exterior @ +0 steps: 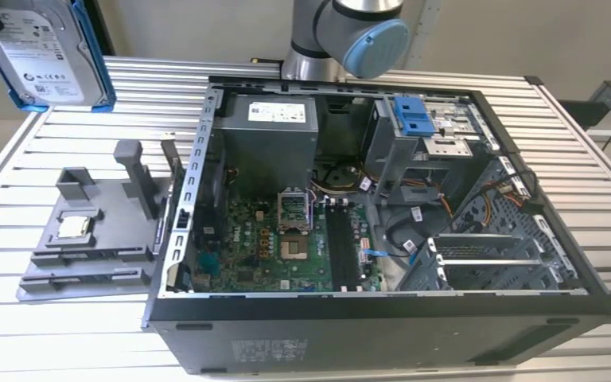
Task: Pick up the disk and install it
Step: 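Pick up the disk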
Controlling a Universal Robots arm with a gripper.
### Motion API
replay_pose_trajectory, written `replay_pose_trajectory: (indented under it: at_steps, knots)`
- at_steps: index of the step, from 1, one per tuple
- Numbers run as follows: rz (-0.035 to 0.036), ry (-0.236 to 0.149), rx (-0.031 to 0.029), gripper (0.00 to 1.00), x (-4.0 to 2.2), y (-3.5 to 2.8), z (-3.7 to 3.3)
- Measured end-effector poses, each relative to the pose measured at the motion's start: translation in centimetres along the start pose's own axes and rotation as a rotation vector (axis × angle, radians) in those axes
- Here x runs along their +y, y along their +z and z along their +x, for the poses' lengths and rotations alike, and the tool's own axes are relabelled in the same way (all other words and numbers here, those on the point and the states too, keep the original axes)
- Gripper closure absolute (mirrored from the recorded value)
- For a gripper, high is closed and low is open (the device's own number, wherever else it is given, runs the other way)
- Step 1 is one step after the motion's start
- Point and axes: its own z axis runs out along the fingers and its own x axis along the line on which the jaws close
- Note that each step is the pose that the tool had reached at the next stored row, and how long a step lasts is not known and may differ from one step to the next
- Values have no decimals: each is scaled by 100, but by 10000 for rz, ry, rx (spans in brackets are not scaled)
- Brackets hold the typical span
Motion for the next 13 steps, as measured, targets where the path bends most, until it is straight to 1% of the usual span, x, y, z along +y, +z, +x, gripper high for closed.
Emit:
replay_pose_trajectory:
  at_steps: [2, 8, 13]
  knots:
    - [0, 0, 0, 100, -2, -24, 0]
    - [0, 0, 0, 100, -11, -125, -2]
    - [0, 0, 1, 100, -17, -191, -3]
